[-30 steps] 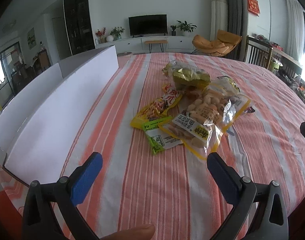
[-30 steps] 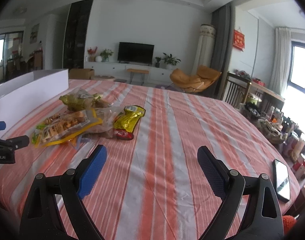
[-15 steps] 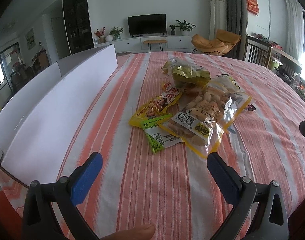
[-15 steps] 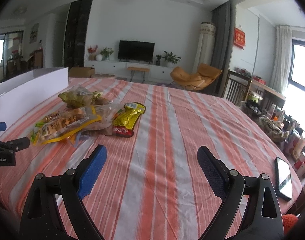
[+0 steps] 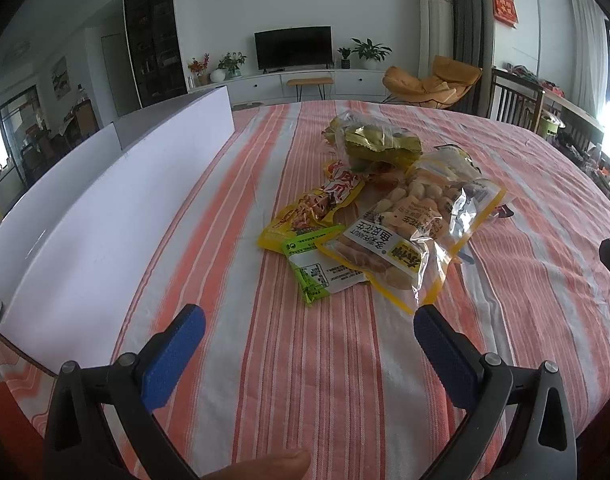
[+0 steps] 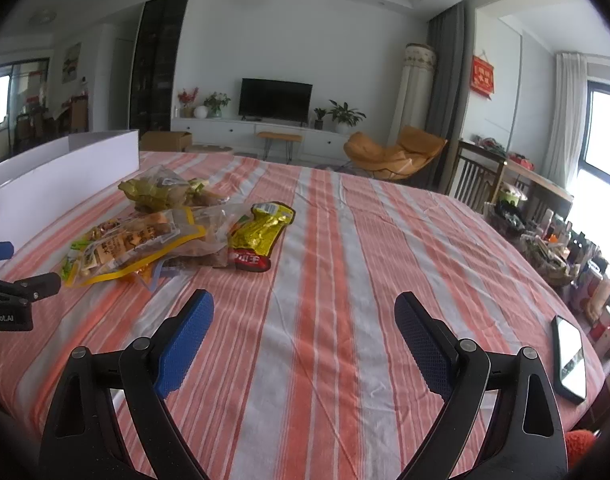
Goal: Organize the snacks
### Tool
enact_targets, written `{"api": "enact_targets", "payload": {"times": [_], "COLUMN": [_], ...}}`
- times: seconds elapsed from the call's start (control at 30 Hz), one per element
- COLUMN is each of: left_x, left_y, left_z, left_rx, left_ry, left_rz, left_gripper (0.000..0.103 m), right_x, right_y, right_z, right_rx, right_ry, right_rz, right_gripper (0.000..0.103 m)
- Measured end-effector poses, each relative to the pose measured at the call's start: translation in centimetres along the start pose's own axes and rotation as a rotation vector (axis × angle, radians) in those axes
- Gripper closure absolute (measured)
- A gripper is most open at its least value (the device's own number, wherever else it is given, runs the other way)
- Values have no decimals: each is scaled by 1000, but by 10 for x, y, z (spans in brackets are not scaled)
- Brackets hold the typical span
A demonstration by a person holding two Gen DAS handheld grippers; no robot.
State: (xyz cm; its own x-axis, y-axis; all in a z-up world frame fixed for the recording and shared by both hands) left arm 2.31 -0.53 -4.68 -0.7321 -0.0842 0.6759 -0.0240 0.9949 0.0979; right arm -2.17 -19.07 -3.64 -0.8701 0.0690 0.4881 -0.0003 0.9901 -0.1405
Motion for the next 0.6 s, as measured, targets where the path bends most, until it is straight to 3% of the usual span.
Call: {"api": "enact_targets", "payload": {"times": [0.6], "left_x": [7], "left_y": [1], "left_z": [-1], "left_rx": [5], "left_ry": [-17], "left_rz": [0], "left_gripper": [0], "right_x": [3], "right_y": [1], "right_z": [-1], "right_rx": [13], "right_ry": [-16], "right_rz": [5], "right_gripper": [9]}}
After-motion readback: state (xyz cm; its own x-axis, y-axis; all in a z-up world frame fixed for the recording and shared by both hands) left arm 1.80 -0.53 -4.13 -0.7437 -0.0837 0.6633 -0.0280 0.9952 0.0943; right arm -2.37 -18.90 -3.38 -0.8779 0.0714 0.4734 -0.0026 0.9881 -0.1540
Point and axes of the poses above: each gripper's, at about its wrist camera, not at the fingertips, and x roughly against the way its jaws point, y to its left, z to its underside, the point moved 2 cm from there along -x, roughly the way its jaws point, and after that the axes turned 4 degrees about -z, right-handed, at the moved point
